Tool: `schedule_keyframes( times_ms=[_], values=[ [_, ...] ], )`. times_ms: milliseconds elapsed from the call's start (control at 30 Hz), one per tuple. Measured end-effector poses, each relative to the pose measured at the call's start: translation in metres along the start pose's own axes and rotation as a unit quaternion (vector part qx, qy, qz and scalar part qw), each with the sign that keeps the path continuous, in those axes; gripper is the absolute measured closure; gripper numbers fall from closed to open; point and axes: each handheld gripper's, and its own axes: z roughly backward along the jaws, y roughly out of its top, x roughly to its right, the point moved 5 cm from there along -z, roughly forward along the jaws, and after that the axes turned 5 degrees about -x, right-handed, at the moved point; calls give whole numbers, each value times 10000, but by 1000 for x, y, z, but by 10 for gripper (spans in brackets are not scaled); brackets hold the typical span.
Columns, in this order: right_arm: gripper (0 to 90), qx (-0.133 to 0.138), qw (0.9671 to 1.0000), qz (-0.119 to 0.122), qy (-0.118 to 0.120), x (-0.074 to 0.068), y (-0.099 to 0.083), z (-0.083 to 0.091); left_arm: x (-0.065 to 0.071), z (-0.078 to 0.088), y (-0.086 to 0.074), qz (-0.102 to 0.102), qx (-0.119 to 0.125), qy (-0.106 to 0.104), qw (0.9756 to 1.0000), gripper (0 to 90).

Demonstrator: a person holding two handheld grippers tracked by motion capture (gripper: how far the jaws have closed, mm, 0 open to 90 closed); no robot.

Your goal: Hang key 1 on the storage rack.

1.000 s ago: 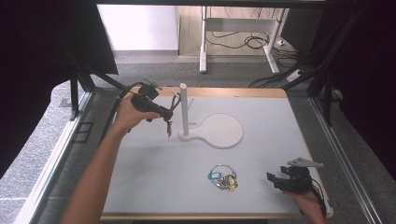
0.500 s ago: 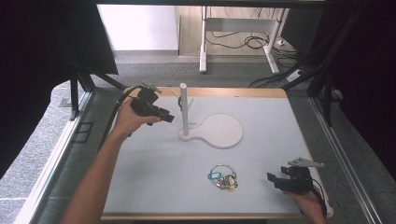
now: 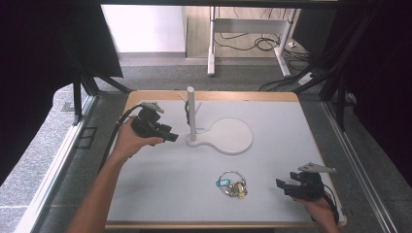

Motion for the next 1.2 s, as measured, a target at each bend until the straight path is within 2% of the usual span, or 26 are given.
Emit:
schedule_keyframes(
  times_ms=[33,67,100,133,200,300,467,533,600,667,733,833,933,967,1033,1200],
  values=[
    [318,-20,10000,15,-19,0,-1,-1,3,-3,-9,25,20,22,10000,482],
    [318,-10,10000,21,-32,-1,-1,-1,3,-3,-9,25,20,22,10000,479],
    [319,-3,10000,36,-33,-1,-1,-1,7,-6,-19,25,43,77,10000,479],
    [319,-3,10000,36,-33,-1,-1,-1,7,-6,-19,25,43,77,10000,479],
    [319,20,10000,89,-23,-2,0,0,15,-9,-33,65,102,75,9999,479],
    [319,15,9999,146,-13,-4,0,-1,21,-10,-46,63,77,117,9999,476],
    [321,18,9999,162,2,-6,1,0,33,-11,-62,40,183,-31,9998,465],
    [321,28,9999,162,17,-6,1,1,34,-13,-65,41,182,-30,9998,460],
    [320,36,9998,192,49,-7,2,0,36,-17,-77,77,99,73,9999,457],
    [320,43,9997,213,75,-8,3,-1,37,-21,-84,68,15,55,10000,456],
    [316,11,9996,266,58,-10,2,-2,37,-24,-89,30,-27,137,9999,452],
    [314,8,9994,347,83,-16,3,-5,37,-28,-93,69,-30,92,9999,452],
    [306,32,9987,498,80,-23,8,-6,35,-28,-95,48,-140,162,9998,449],
    [302,49,9986,532,30,-26,9,-6,34,-26,-96,112,-22,138,9998,449],
    [299,81,9981,615,-38,-31,12,-6,35,-26,-97,137,23,99,9999,449],
    [301,151,9971,740,-83,-39,17,-1,38,-27,-99,123,21,44,9999,438]
  ],
)
